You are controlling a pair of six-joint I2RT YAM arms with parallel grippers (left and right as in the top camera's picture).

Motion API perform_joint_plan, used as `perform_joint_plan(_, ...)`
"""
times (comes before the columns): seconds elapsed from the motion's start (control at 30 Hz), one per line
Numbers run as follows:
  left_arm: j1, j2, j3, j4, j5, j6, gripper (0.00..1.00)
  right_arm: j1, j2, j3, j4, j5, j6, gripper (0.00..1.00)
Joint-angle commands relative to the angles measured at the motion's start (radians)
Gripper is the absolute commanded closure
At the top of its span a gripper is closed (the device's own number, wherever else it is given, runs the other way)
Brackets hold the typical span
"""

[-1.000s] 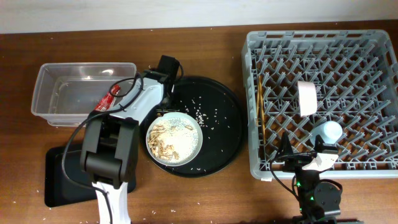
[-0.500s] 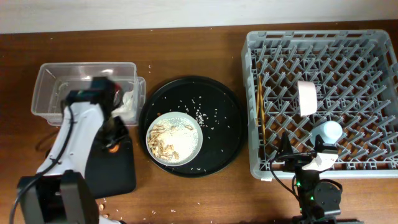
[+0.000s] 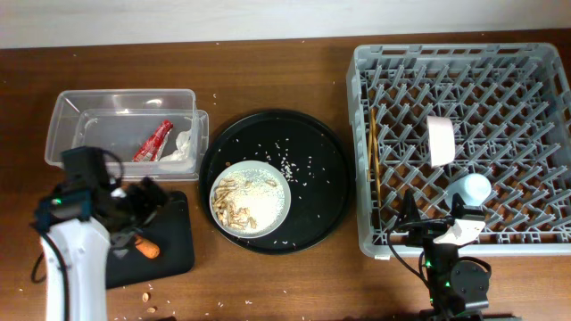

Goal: Sort waste into correct bins and load items into the dishwasher rack

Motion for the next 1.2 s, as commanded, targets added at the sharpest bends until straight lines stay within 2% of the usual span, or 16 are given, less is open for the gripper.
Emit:
perform_joint_plan(0.0,-0.256,-0.044,0.008,0.093,-0.021,0.091,0.01,-0.006,-0.006,-0.009,-0.001,0.001,0.007,0.02)
perform_joint_plan(0.1,-0.655,0.095,0.008,0.304,-0.002,0.347,0.01,-0.006,-0.006,-0.009,-0.001,0.001,0.007,0.02)
perform_joint_plan(0.2,-0.935,0.337,0.009,0.42,-0.134,0.366,0.02,-0.006,-0.006,-0.009,-0.001,0.001,0.007,0.02)
perform_joint_plan(0.27,-1.032,0.443,0.009,0.444,-0.179,0.381,0.11,-0.006,-0.006,-0.009,-0.001,0.001,0.007,0.02)
perform_joint_plan(0.3,-1.054,0.47,0.009,0.447,-0.206,0.381,0.2,-0.006,-0.006,-0.009,-0.001,0.001,0.007,0.02)
perform_joint_plan(0.33,-1.062,0.485,0.009,0.454,-0.206,0.381,0.29,-0.006,-0.006,-0.009,-0.001,0.001,0.007,0.02)
perform_joint_plan(0.37,-1.063,0.492,0.009,0.457,-0.21,0.381,0.47,-0.006,-0.006,-0.009,-0.001,0.001,0.007,0.02)
perform_joint_plan(0.4,-1.063,0.501,0.008,0.462,-0.249,0.382,0.6,-0.006,-0.006,-0.009,-0.001,0.001,0.007,0.02)
perform_joint_plan(0.47,-1.063,0.517,0.006,0.467,-0.325,0.396,0.61,-0.006,-0.006,-0.009,-0.001,0.001,0.007,0.02)
perform_joint_plan(0.53,-1.063,0.558,0.005,0.472,-0.321,0.404,0.62,-0.006,-0.006,-0.009,-0.001,0.001,0.007,0.02)
perform_joint_plan(0.63,-1.063,0.591,0.009,0.468,-0.322,0.415,0.99,-0.006,-0.006,-0.009,-0.001,0.001,0.007,0.02)
perform_joint_plan(0.77,-1.063,0.566,0.217,0.242,-0.369,0.394,1.0,-0.006,-0.006,-0.009,-0.001,0.001,0.007,0.02)
perform_joint_plan(0.83,-1.06,0.522,0.374,0.047,-0.456,0.283,1.0,-0.006,-0.006,-0.009,-0.001,0.001,0.007,0.02)
perform_joint_plan(0.97,-0.995,0.392,0.389,-0.097,-0.417,0.173,1.0,-0.006,-0.006,-0.009,-0.001,0.001,0.007,0.02)
perform_joint_plan(1.03,-0.869,0.351,0.388,-0.179,-0.33,0.17,1.0,-0.006,-0.006,-0.009,-0.001,0.001,0.007,0.02)
perform_joint_plan(1.17,-0.627,0.335,0.319,-0.188,-0.188,0.23,1.0,-0.006,-0.006,-0.009,-0.001,0.001,0.007,0.02)
